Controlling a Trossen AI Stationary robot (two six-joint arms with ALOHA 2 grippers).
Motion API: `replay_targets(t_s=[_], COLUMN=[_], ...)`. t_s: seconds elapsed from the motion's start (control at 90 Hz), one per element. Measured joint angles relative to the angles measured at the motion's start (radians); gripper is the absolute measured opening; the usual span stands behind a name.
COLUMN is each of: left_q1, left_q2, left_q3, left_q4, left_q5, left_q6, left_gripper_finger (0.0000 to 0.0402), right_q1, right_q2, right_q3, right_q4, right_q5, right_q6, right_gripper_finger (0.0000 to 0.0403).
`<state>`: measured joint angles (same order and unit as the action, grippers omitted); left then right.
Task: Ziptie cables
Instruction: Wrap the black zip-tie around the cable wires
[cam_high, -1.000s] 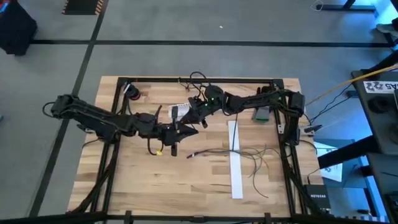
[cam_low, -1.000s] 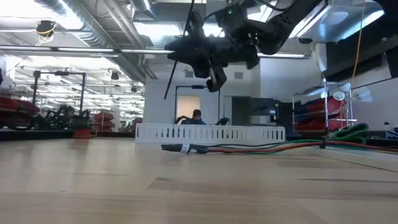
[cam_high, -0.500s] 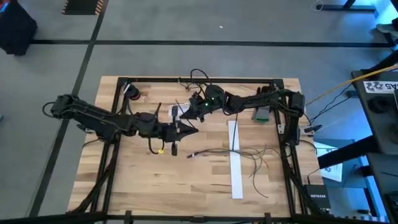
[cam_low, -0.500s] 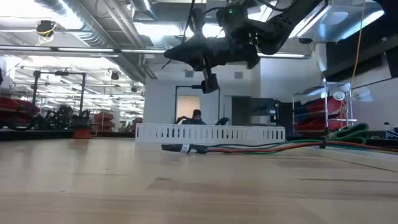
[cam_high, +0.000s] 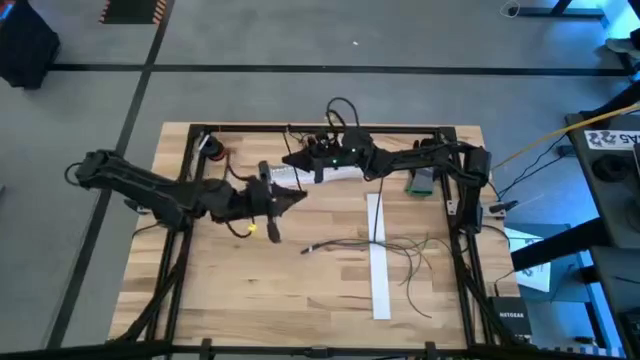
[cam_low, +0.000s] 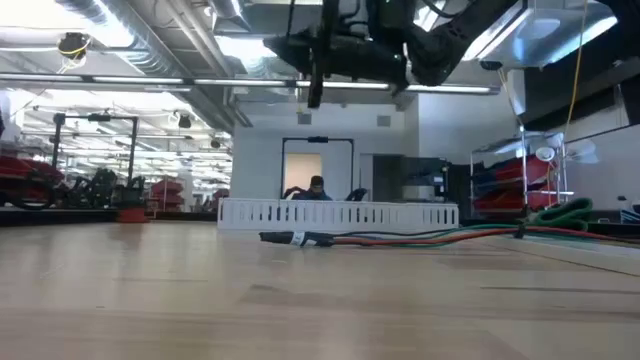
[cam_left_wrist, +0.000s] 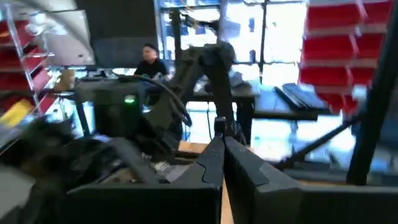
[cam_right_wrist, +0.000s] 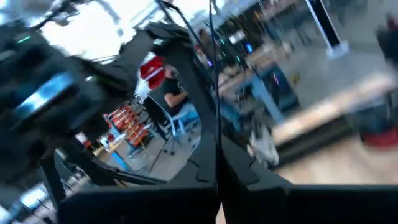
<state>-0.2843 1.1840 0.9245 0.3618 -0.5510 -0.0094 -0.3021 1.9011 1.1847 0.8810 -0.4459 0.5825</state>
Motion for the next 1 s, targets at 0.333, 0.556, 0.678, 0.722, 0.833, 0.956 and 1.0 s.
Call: replay_targets(t_s=[0.333,0.556,0.678,0.722,0.833,0.956,1.0], left_q1=[-0.012,-0.01,-0.001,0.011,0.042,0.061,0.067], left_q2=[-0.075,-0.127,-0.131,-0.121,-0.098,-0.096,-0.101], left_q3=[0.0,0.0,0.001,0.001,0.001,0.001,0.001], left_q4=[0.058,0.081,0.064,0.052,0.007,0.014,0.02], left_q5=[-0.092,-0.109,-0.108,-0.107,-0.106,-0.107,-0.107], left_q6=[-0.135,-0.265,-0.337,-0.369,-0.442,-0.462,-0.463], left_gripper_finger=[0.0,0.0,0.0,0.0,0.0,0.0,0.0], right_q1=[0.001,0.001,0.001,0.002,0.002,0.002,0.002], right_q2=[0.0,0.0,0.0,0.0,0.0,0.0,0.0], right_q3=[0.0,0.0,0.02,0.039,0.087,0.107,0.108], right_q4=[0.109,0.17,0.147,0.116,-0.019,-0.083,-0.081], right_q5=[-0.009,-0.01,-0.024,-0.029,-0.043,-0.047,-0.047], right_q6=[-0.313,-0.486,-0.536,-0.545,-0.613,-0.675,-0.686], right_gripper_finger=[0.0,0.0,0.0,0.0,0.0,0.0,0.0])
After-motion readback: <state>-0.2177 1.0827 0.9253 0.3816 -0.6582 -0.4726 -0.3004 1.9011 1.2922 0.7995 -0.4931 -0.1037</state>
